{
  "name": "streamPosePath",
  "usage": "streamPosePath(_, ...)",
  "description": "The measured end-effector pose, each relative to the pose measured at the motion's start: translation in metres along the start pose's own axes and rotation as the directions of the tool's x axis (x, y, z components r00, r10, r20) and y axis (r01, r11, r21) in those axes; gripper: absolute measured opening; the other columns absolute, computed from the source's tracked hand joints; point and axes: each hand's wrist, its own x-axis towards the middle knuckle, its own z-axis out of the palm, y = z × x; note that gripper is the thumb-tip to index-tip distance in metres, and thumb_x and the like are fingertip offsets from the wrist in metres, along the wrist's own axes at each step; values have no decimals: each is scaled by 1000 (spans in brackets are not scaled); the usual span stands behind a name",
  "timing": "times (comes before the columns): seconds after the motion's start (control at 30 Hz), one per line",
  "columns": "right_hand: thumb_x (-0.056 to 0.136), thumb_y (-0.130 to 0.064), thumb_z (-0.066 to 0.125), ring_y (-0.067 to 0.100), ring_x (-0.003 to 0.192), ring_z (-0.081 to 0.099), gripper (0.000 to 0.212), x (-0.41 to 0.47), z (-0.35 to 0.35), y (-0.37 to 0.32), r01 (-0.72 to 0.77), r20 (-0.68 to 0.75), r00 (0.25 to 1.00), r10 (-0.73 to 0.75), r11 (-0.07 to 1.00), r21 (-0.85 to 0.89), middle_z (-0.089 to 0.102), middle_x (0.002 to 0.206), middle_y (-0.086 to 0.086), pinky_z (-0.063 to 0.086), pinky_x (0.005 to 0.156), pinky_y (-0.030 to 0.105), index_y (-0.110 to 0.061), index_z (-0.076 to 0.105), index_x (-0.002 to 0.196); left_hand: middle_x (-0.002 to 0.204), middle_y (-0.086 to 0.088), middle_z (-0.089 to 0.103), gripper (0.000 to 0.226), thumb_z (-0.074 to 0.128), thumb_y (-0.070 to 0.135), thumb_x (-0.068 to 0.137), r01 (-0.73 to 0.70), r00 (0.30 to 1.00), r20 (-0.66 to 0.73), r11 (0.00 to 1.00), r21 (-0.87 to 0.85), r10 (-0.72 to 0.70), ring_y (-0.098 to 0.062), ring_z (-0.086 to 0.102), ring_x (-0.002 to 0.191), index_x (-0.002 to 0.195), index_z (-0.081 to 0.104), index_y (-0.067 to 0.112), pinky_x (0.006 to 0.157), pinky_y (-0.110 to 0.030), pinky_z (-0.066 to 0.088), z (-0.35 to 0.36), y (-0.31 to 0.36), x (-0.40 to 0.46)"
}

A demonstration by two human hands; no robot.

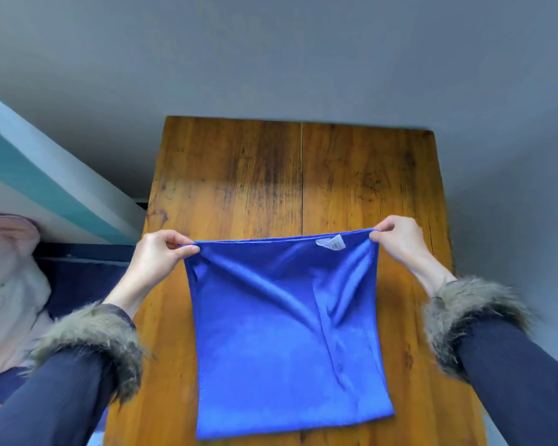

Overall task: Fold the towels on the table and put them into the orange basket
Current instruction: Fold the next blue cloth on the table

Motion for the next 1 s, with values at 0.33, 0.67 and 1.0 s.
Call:
streamPosePath(0.33,77,-1,63,17,78,55,10,-50,-127,-65,242,-182,960,-212,956,163,63,76,2,40,69,24,-11,63,75,77,1,67,15,75,6,75,-278,956,-140,947,-161,257,-5,61,67,69,67,18,56,-4,42,-83,102,-42)
streamPosePath(0.67,78,2,64,18,73,59,21,-96,-200,-100,423,-354,884,-306,847,323,66,79,7,51,71,25,-16,61,67,60,17,68,15,74,-2,71,-511,856,-292,789,-342,427,6,61,57,73,67,11,59,-2,44,-136,179,-79)
streamPosePath(1.0,84,7,54,14,67,64,17,-122,-220,-128,320,-175,927,-333,453,832,67,70,6,52,71,24,-7,55,75,61,13,69,12,73,1,73,-547,835,-297,749,-374,462,5,61,59,74,68,12,59,-4,46,-168,193,-86)
